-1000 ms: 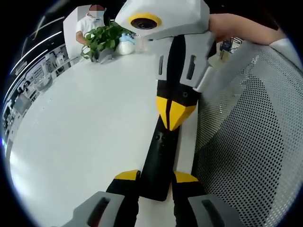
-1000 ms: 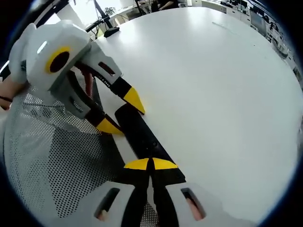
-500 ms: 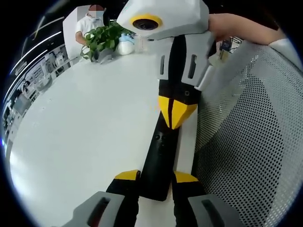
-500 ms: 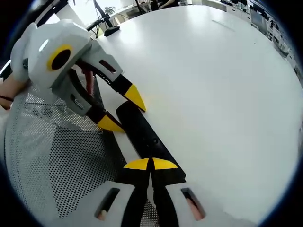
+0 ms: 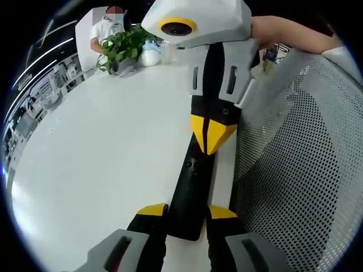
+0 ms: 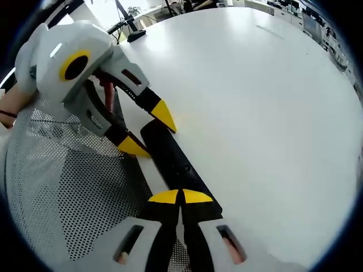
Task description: Press the specified remote control buttons in sequence, fully releasing each button before pressing the next.
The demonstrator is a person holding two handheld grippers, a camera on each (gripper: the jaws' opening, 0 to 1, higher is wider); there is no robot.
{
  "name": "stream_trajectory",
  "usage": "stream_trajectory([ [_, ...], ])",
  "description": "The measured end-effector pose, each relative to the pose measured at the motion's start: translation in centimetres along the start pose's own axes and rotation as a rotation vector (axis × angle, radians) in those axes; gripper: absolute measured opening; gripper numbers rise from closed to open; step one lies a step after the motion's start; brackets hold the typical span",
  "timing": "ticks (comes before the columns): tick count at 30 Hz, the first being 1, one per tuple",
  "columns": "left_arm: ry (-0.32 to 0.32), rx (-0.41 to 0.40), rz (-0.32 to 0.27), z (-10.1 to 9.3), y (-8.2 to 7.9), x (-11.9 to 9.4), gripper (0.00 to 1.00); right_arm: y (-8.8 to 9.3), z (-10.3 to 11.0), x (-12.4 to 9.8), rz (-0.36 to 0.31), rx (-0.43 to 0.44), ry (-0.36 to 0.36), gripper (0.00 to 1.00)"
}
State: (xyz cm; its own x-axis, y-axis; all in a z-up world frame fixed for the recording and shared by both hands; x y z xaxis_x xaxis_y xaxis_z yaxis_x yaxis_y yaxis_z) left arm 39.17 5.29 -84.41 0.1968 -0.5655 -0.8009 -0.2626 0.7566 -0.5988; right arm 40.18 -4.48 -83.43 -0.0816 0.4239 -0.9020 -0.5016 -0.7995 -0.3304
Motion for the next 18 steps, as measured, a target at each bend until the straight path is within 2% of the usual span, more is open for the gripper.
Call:
stream_trajectory([
  [18, -0.001, 0.002, 0.003, -0.07, 0.01, 0.01, 0.27, 0.05, 0.07, 0.02, 0.014, -0.031, -0.001, 0.00],
])
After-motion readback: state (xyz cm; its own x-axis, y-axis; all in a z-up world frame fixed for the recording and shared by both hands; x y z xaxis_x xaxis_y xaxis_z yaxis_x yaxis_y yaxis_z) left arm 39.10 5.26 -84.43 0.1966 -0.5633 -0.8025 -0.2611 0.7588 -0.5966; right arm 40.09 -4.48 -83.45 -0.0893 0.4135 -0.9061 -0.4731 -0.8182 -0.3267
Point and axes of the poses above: the point that each gripper's makers call its tool centre point, and the gripper's own axes: x roughly forward along the fingers, z roughly to its left, y roughly out of its underside, the point moved 4 cm from there along -x, roughly backward along the fingers, and after that the axes turned 2 degrees about x, right-handed, at the moved point
